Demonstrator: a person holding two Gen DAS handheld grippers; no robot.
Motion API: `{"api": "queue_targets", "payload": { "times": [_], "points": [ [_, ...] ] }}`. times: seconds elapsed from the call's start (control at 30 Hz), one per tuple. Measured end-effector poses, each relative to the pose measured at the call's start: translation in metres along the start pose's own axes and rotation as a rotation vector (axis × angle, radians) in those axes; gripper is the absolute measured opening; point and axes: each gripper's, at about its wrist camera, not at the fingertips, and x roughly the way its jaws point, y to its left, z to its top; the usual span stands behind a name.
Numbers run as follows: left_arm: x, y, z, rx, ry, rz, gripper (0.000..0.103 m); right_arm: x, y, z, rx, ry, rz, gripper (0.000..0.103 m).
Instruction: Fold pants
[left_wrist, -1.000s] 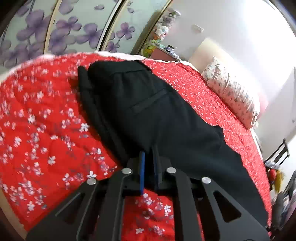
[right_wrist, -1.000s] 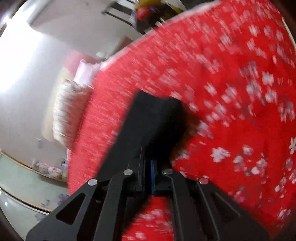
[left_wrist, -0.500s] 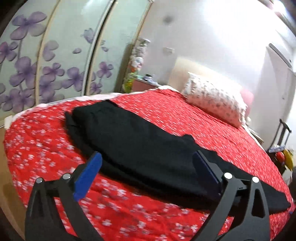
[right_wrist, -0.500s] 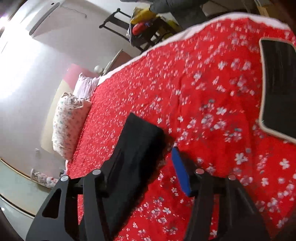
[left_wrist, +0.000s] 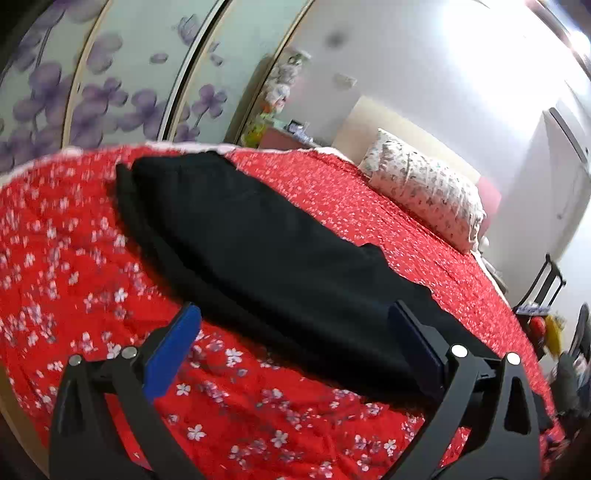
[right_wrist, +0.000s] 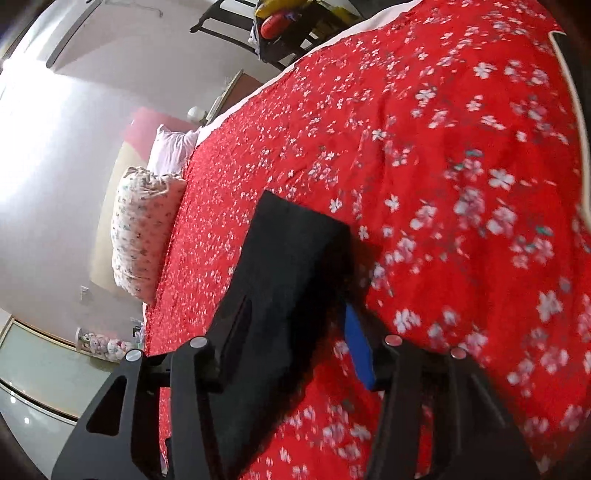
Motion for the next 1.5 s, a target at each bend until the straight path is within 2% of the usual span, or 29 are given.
{"api": "queue_targets", "payload": {
  "times": [0.1,0.17,0.2,0.23,0.4,0.5,0.53,0.63,0.73,0.77,0.9,1.0,1.07,1.2,1.33,1.43,1.5],
  "points": [
    [0.003,0.010,0.000,-0.044,0.020,-0.018,0.101,0.007,0.001,0.003,0.003,-0.022,0.012,0.047],
    [0.005,0.015,-0.001,-0.066,0.027,-0.025,0.101,0.008,-0.004,0.003,0.012,-0.037,0.010,0.021],
    [0.006,0.015,-0.001,-0.072,0.030,-0.028,0.101,0.009,-0.009,0.003,0.029,-0.036,0.020,0.019],
    [0.007,0.016,-0.001,-0.077,0.034,-0.032,0.101,0.010,-0.011,0.003,0.041,-0.032,0.013,0.012],
    [0.007,0.019,-0.001,-0.090,0.038,-0.046,0.101,0.008,-0.010,0.002,0.019,-0.031,-0.022,0.011],
    [0.008,0.020,0.000,-0.094,0.040,-0.054,0.101,-0.001,0.006,-0.002,-0.036,-0.079,0.043,0.010],
    [0.007,0.020,0.000,-0.096,0.039,-0.057,0.101,-0.008,0.020,-0.006,-0.091,-0.104,0.077,0.009],
    [0.007,0.021,0.001,-0.092,0.035,-0.071,0.101,-0.024,0.066,-0.027,-0.291,-0.150,0.102,0.009],
    [0.006,0.017,0.003,-0.076,0.029,-0.084,0.101,-0.030,0.122,-0.063,-0.501,-0.144,0.130,0.009],
    [0.006,0.015,0.006,-0.070,0.023,-0.086,0.101,-0.030,0.134,-0.072,-0.536,-0.135,0.145,0.009],
    [0.004,-0.007,0.031,-0.045,-0.004,-0.100,0.101,-0.023,0.186,-0.123,-0.652,-0.048,0.238,0.009],
    [0.008,-0.026,0.047,0.041,-0.014,-0.076,0.101,-0.009,0.208,-0.158,-0.697,0.044,0.273,0.009],
    [0.019,-0.032,0.052,0.066,0.018,-0.067,0.101,0.006,0.224,-0.182,-0.723,0.108,0.281,0.009],
    [0.048,-0.036,0.056,0.067,0.142,-0.070,0.101,0.029,0.246,-0.230,-0.760,0.224,0.306,0.009],
    [0.064,-0.041,0.051,0.146,0.175,-0.010,0.101,0.043,0.277,-0.290,-0.813,0.316,0.329,0.009],
    [0.074,-0.033,0.046,0.138,0.220,0.006,0.101,0.051,0.299,-0.330,-0.810,0.377,0.399,0.009],
    [0.075,-0.031,0.042,0.142,0.221,0.007,0.101,0.057,0.308,-0.354,-0.822,0.405,0.424,0.009]
  ]
}}
